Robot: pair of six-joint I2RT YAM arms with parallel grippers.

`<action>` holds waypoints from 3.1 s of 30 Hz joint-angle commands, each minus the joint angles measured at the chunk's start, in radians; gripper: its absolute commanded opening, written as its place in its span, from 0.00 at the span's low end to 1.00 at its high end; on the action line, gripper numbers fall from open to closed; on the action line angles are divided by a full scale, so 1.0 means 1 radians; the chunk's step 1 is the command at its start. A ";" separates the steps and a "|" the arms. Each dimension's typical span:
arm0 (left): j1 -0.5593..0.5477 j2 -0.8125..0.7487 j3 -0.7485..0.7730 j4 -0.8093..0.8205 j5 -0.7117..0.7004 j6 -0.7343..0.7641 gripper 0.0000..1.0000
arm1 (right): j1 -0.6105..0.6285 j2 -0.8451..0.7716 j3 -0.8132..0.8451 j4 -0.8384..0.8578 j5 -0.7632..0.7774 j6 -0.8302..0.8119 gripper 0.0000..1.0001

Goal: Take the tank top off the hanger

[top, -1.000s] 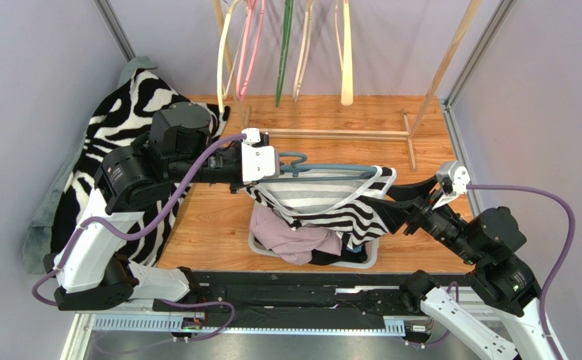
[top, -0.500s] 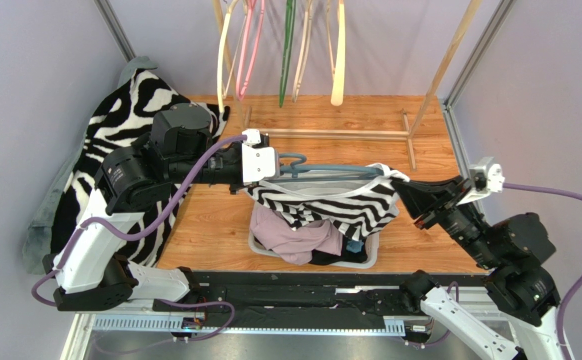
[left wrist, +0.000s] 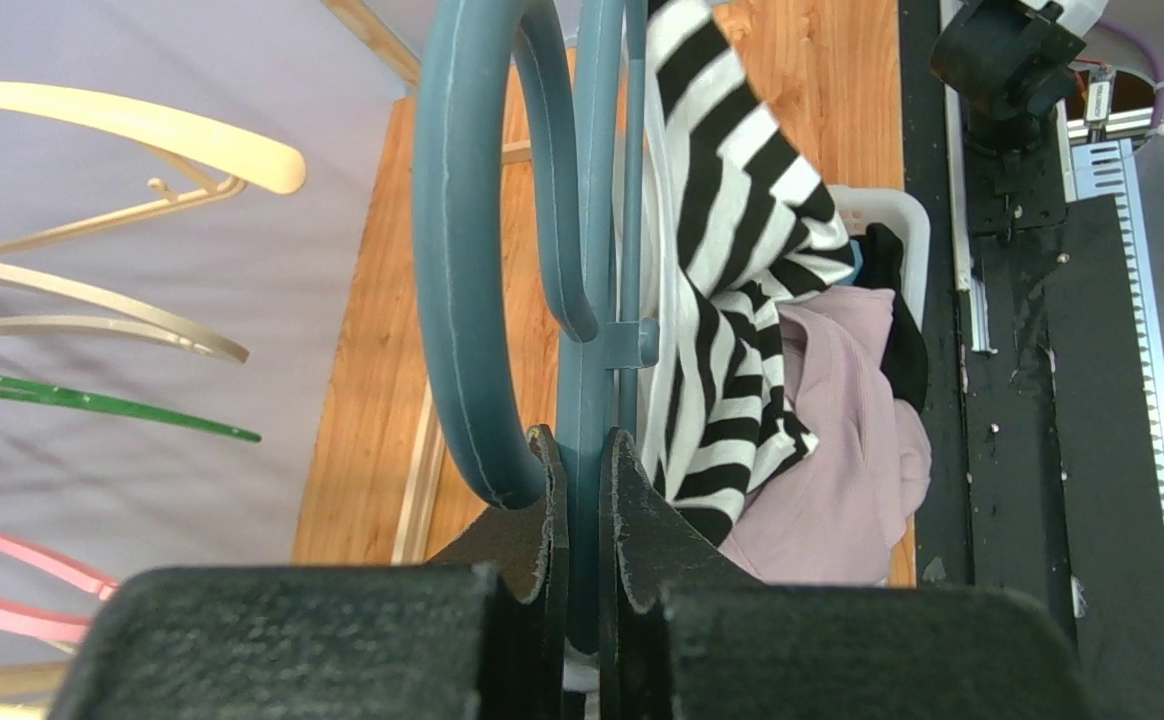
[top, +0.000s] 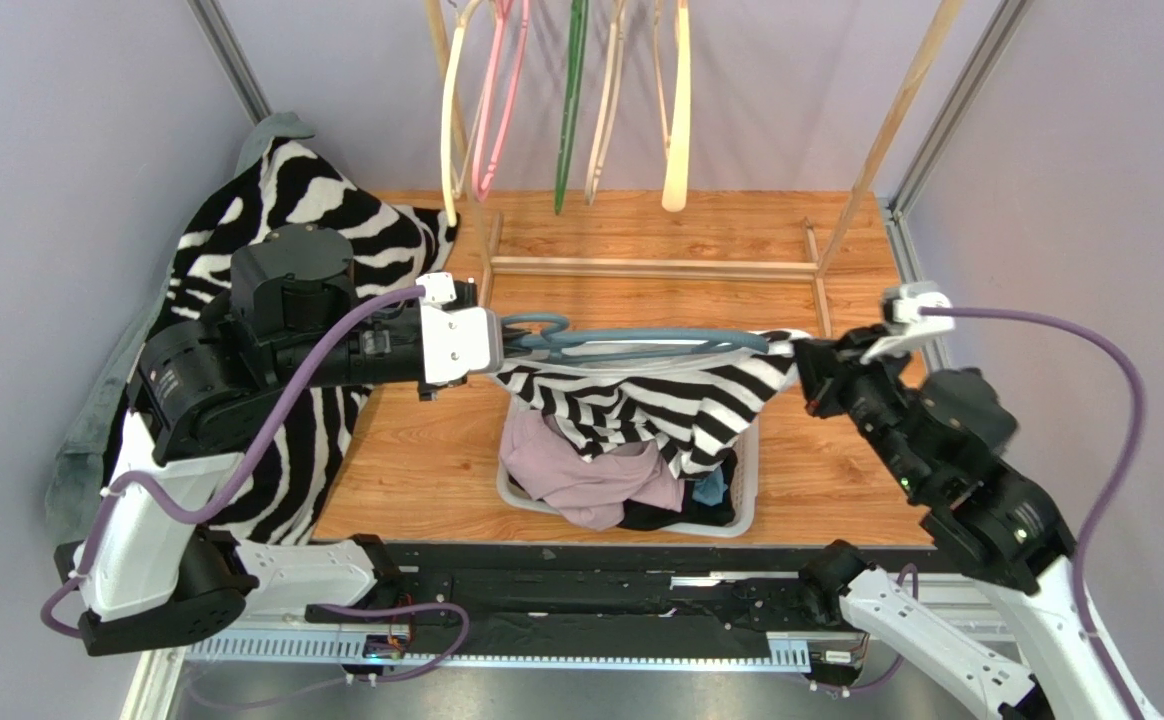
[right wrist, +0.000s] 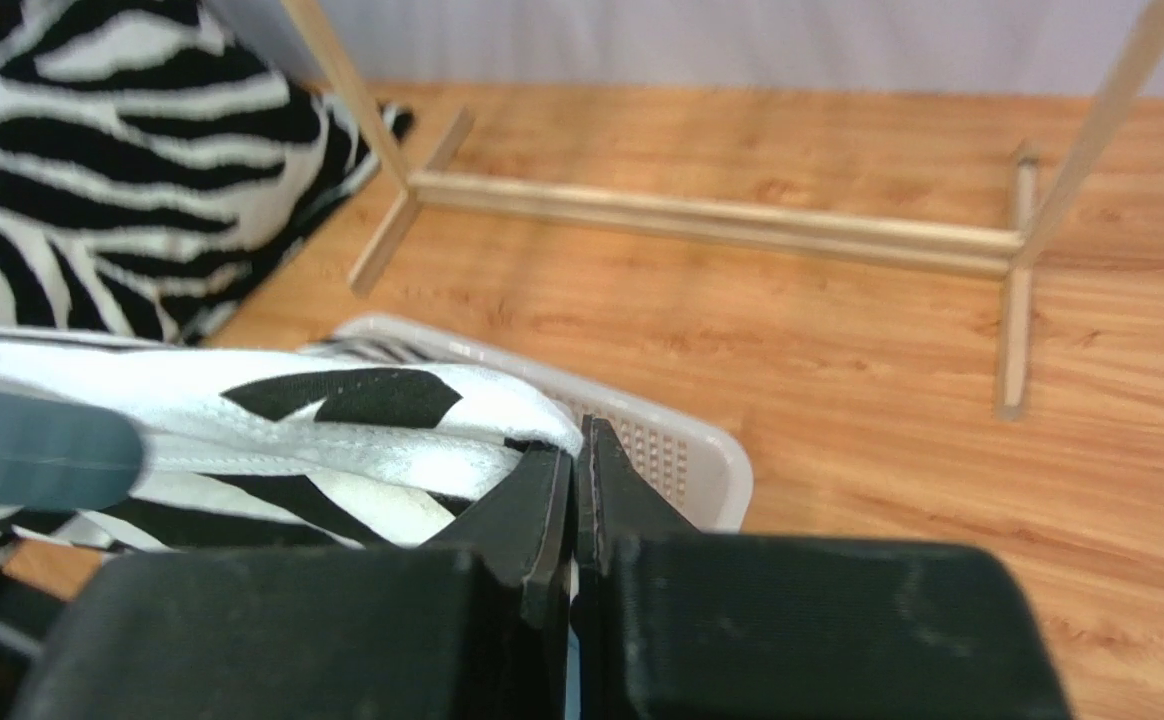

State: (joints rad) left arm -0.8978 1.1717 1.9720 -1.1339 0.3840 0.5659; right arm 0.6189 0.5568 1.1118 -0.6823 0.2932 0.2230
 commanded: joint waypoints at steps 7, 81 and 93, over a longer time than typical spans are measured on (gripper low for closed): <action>0.014 -0.004 0.019 0.029 0.033 0.002 0.00 | 0.001 0.009 0.086 -0.149 -0.387 -0.200 0.63; -0.026 -0.026 -0.449 0.163 -0.074 -0.014 0.66 | 0.001 0.106 0.730 -0.773 -0.260 -0.303 0.00; -0.081 0.049 -0.551 0.168 -0.082 -0.037 0.65 | 0.002 0.134 0.807 -0.637 -0.061 -0.315 0.00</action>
State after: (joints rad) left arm -0.9474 1.1927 1.4616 -0.9871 0.2890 0.5510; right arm 0.6205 0.7082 1.9224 -1.3792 0.1707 -0.0940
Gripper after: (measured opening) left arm 0.651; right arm 0.125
